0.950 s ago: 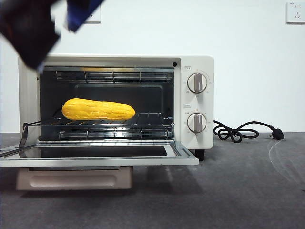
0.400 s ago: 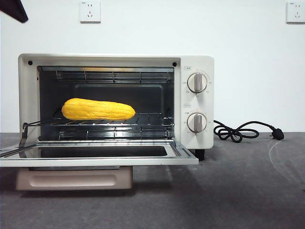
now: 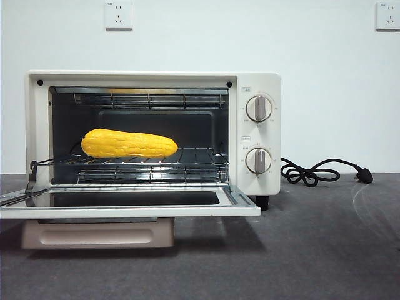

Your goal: Take the corn from the table,put the corn in the oven

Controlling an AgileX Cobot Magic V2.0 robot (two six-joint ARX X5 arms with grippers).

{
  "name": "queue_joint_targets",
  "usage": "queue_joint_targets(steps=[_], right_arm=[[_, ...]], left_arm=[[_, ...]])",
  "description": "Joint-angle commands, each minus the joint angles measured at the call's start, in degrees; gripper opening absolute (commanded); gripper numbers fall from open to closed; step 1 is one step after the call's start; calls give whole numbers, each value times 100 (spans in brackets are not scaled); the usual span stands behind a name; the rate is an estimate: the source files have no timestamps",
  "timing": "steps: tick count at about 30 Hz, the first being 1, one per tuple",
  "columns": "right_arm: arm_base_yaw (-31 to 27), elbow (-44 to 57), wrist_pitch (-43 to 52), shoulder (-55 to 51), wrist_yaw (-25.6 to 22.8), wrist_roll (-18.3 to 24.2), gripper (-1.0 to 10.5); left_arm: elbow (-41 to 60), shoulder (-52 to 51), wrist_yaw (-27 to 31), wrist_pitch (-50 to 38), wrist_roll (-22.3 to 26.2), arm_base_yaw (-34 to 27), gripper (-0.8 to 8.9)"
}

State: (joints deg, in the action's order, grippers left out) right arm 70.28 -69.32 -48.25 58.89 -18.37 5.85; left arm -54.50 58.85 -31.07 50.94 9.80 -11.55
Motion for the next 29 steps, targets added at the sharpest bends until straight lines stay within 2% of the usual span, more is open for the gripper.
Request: queue_joint_targets(steps=[1,6,12,16,23,29], right_arm=[[-476,2,20,-28,675,83,-12],[-1320,2,-13,13,1670,101,-12],[-1928,2,-24,59,2568,188,-12],[-2122,2,-24,63,2763,214,-12],[-2159,2,-24,61,2763,214,-12],[-2159,2,-24,63,2763,214,-12]], left_arm=[[592,15,-264,-221,-42,-396,-8],[1329,151,-369,-763,-223,-732,-8],[1399,702,-535,-1062,-236,-710,-8],[1399,1244,-533,-1213,-378,-710,-8],[1399,2201,-533,-1360,-509,-623,-8],[1399,2822,-535,-1338,-505,-313,-8]])
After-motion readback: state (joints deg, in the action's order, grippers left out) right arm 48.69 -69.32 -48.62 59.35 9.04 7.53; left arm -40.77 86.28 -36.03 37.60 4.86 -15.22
